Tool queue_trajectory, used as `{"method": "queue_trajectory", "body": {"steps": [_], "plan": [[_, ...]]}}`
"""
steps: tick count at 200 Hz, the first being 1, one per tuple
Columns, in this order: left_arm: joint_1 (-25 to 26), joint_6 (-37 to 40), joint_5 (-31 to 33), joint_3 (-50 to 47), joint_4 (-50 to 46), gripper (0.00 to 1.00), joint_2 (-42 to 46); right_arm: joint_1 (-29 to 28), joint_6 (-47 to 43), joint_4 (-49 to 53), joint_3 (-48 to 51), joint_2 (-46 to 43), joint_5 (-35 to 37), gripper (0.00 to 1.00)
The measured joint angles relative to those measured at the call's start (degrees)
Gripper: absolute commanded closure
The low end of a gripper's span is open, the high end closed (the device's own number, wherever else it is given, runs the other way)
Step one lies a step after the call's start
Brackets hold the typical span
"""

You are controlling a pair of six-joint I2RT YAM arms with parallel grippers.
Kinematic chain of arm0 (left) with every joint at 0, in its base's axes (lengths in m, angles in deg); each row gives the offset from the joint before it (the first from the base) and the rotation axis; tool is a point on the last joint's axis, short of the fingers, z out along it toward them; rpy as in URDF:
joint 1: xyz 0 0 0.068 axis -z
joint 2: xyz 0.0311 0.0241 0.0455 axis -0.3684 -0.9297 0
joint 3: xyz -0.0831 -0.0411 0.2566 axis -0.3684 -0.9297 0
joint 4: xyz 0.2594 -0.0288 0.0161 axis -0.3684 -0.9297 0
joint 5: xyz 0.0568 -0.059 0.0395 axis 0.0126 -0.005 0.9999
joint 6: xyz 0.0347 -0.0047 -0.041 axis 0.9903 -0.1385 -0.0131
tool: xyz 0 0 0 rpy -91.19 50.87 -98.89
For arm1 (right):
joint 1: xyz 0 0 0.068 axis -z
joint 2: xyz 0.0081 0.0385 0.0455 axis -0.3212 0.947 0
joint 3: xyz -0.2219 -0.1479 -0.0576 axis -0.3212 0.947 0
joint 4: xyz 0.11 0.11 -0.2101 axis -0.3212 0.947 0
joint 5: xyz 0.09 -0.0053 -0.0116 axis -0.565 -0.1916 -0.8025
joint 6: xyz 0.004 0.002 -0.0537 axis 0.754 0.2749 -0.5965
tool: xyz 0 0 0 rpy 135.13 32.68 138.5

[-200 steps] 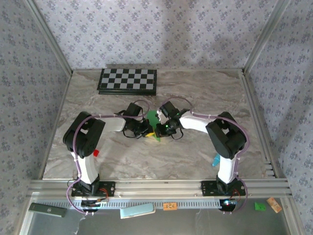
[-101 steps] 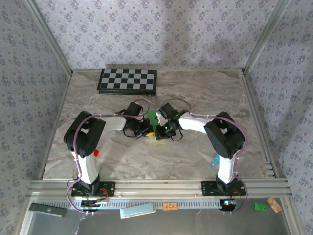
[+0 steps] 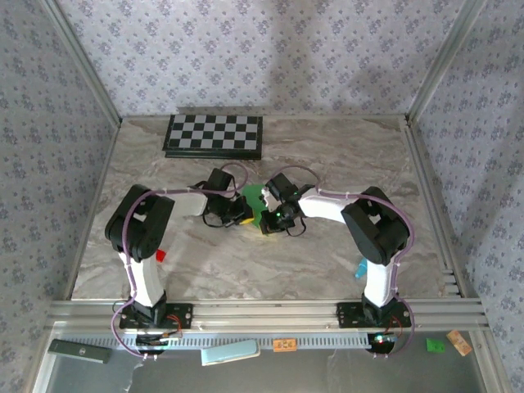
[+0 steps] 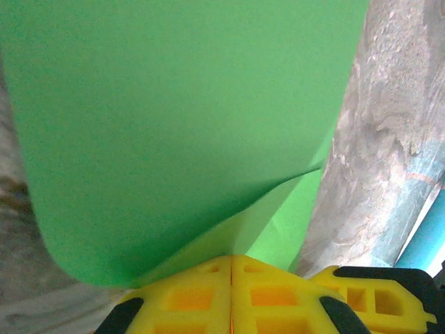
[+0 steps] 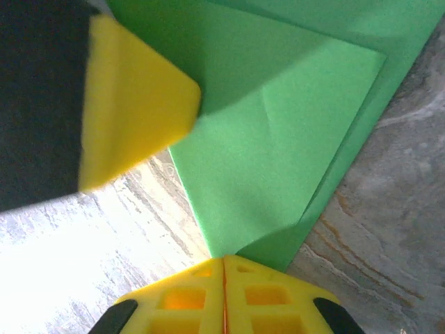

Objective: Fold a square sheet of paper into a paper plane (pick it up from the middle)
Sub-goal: Third fold the triangle at the center of the table.

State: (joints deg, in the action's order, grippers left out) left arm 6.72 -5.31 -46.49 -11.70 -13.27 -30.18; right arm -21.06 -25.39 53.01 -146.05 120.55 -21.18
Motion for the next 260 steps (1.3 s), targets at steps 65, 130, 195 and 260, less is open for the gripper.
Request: {"method": "queue_trajectory", "body": {"steps": [65,130,195,260], "plan": [[-5.1,8.3,-0.6,1.9,-3.5,0.92,-0.8,-0.1,-0.1,0.7,-0.6,0.1,1.5,0.92],[-9.7,10.3,3.2,4.2,-5.7,0.88,-0.8,0.0,-0.2,0.7,-0.7,-0.2,1.7,0.90],[-10.6,4.9,6.3,2.1,-3.6,0.61,9.6,1.5,1.6,-0.1,-0.6,-6.5,3.3,0.78],[-7.1,-5.0,6.8,-6.2,2.4,0.46,14.6,1.1,8.1,-6.3,-1.4,-5.7,7.6,0.76]]}}
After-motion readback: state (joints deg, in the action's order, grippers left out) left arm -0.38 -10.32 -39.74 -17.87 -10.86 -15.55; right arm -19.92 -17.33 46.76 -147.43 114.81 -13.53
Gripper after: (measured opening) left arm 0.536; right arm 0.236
